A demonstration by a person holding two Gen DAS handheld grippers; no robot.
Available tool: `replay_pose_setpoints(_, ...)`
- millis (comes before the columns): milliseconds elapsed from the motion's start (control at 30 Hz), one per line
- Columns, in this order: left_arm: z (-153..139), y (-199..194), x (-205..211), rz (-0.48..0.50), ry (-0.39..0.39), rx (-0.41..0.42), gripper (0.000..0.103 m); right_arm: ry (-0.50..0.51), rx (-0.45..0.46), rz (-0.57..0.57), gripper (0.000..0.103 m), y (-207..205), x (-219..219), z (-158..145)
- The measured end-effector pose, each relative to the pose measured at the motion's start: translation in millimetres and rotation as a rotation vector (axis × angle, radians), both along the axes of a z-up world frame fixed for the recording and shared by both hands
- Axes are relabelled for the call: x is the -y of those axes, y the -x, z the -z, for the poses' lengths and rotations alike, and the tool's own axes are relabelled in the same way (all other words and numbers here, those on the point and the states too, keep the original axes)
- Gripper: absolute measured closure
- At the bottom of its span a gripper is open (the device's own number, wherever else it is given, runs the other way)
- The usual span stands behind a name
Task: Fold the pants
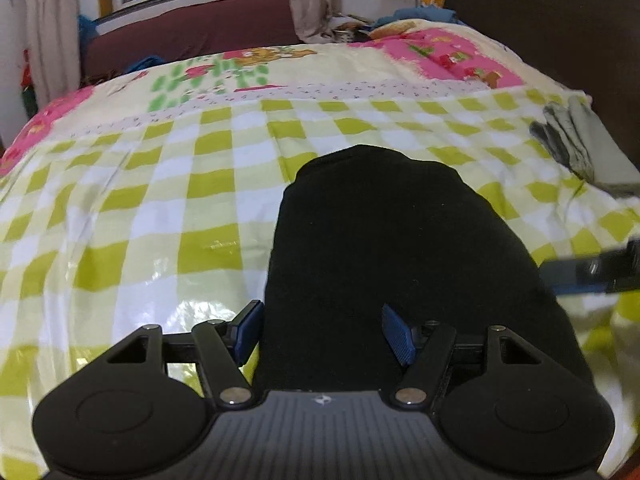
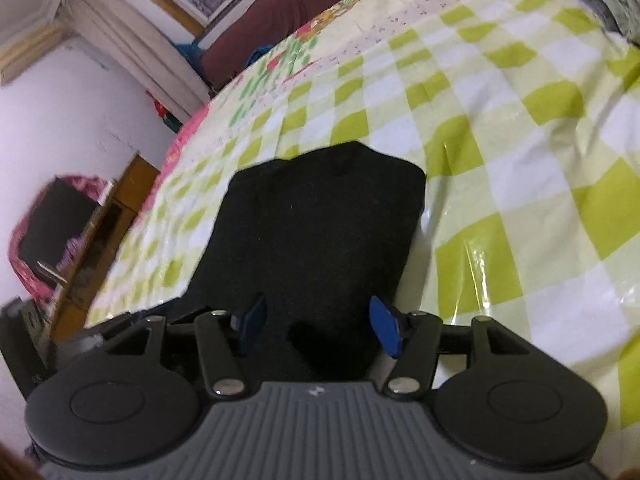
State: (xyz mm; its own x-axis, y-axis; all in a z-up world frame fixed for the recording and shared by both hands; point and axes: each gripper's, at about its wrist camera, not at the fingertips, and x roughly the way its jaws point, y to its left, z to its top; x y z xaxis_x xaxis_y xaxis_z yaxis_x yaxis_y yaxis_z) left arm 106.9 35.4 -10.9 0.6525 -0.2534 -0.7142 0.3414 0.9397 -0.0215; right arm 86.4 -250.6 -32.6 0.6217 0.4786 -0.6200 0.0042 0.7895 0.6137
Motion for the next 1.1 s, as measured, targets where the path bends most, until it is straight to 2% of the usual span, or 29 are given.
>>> replay_pose_setpoints(233, -3, -4, -3, 0.004, -0.008, -0.009, 0.022, -0.042, -0.052, 0.018, 0.043, 6, 3, 14)
replay_pose_setpoints(500, 0, 3, 4, -0.033, -0.02, -0.004, 0.019, 0.031, -0.032, -0.009, 0.042, 9, -11, 9)
replay_pose_setpoints(1100, 3, 9, 13, -0.068, -0.033, 0.017, 0.01, 0.048, -0.032, -0.022, 0.039, 11, -14, 9)
